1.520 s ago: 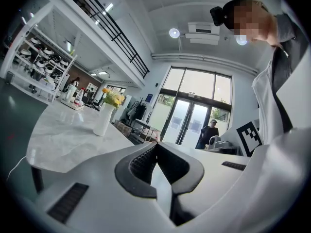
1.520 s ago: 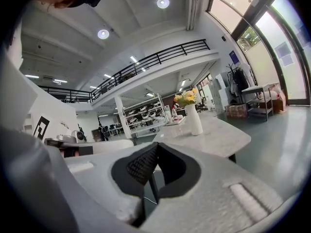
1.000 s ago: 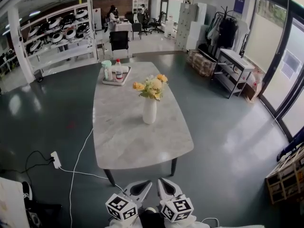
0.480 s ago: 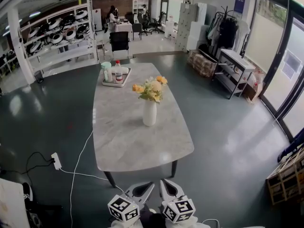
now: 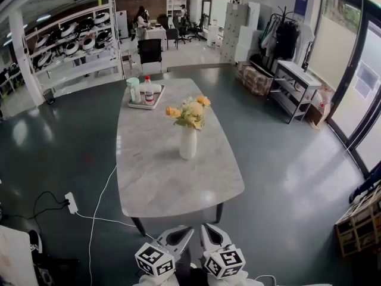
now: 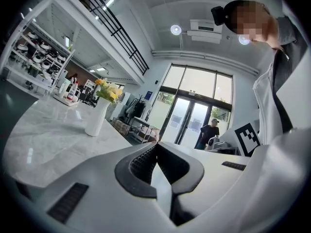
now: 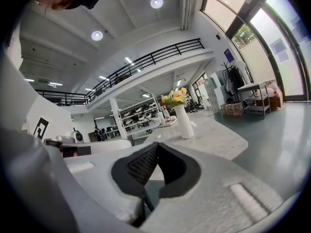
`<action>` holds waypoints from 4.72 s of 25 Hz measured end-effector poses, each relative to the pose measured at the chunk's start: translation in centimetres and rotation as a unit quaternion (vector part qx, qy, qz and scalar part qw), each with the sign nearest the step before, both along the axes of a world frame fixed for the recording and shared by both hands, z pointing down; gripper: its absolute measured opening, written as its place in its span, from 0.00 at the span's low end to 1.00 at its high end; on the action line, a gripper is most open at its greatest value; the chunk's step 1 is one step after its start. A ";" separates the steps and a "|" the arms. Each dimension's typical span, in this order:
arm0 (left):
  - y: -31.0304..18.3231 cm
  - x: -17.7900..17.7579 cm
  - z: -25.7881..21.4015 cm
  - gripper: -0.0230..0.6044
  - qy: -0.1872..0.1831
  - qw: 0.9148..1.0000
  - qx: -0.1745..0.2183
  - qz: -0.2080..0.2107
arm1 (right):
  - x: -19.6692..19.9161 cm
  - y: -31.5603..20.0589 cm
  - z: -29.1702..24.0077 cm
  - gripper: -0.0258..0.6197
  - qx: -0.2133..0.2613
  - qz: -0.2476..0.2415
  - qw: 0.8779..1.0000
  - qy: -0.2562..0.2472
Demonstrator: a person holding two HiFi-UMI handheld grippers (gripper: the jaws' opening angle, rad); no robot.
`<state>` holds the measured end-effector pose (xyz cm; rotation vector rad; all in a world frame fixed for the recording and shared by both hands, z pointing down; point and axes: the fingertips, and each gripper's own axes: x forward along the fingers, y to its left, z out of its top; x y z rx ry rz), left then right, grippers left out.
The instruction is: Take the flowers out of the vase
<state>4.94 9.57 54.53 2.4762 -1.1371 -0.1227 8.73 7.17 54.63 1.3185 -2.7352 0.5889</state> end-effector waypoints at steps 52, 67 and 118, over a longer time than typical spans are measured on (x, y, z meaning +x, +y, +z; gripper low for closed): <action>-32.6 -9.7 -2.4 0.04 -0.049 0.998 0.038 0.027 | -7.5 -32.9 -3.6 0.04 0.047 0.025 0.998 0.040; -34.5 -10.1 -3.0 0.04 -0.044 0.997 0.018 -0.064 | -6.5 -36.4 -6.4 0.87 0.086 -0.040 0.995 0.025; -41.5 -16.1 0.8 0.04 -0.085 0.983 -0.035 -0.158 | -11.7 -46.7 -6.3 0.46 0.166 -0.154 0.972 0.061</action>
